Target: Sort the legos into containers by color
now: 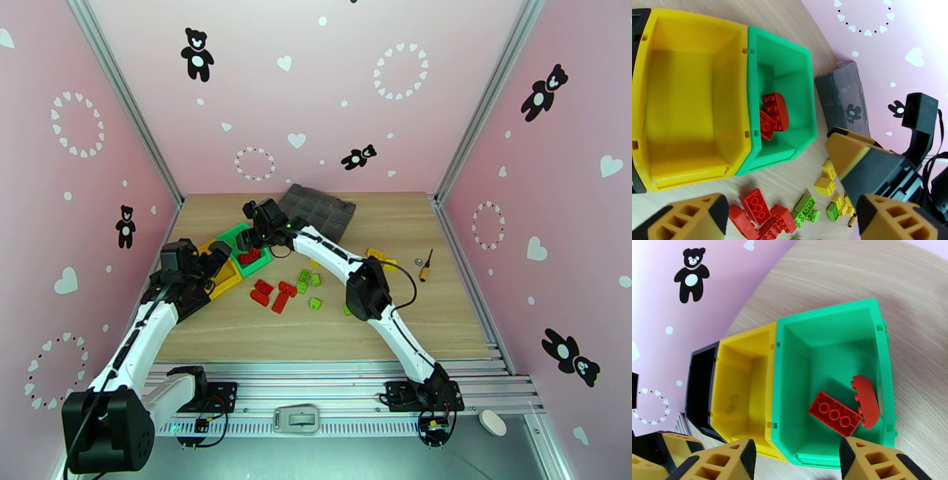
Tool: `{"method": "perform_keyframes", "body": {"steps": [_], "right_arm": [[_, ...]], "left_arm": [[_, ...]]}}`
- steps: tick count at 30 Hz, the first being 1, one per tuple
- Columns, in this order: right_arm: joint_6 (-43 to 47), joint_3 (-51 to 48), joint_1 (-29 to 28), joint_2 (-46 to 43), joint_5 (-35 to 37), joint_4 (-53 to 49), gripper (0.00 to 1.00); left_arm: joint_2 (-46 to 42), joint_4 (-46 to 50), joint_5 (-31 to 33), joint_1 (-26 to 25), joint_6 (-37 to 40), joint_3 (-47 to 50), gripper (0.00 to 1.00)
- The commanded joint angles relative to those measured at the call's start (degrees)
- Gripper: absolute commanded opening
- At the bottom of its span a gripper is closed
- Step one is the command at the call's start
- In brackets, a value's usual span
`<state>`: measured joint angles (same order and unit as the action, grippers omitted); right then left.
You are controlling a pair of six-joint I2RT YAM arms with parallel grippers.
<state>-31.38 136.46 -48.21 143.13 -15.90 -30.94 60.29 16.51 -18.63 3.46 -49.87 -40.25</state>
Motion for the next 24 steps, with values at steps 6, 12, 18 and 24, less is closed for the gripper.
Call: {"method": "perform_keyframes", "body": {"steps": [6, 12, 18, 24], "right_arm": [[2.85, -18.25, -0.31, -16.38, 5.49, 2.18, 0.60], [4.97, -31.48, -0.22, -26.15, 11.75, 0.06, 0.57], [6.50, -45.73, 0.10, -35.49, 17.29, -1.23, 0.56], [5.92, -60.41, 0.06, -45.30, 18.48, 0.16, 0.60]], "left_arm": [[-0.23, 5.05, 4.23, -2.58, 4.92, -0.06, 0.88], [3.54, 8.72, 11.58, -12.10, 8.57, -3.07, 0.81], [9.88, 13.25, 20.09, -22.53, 10.84, -5.96, 0.77], [14.21, 15.09, 26.94, -28.73, 10.86, -4.93, 0.80]]}}
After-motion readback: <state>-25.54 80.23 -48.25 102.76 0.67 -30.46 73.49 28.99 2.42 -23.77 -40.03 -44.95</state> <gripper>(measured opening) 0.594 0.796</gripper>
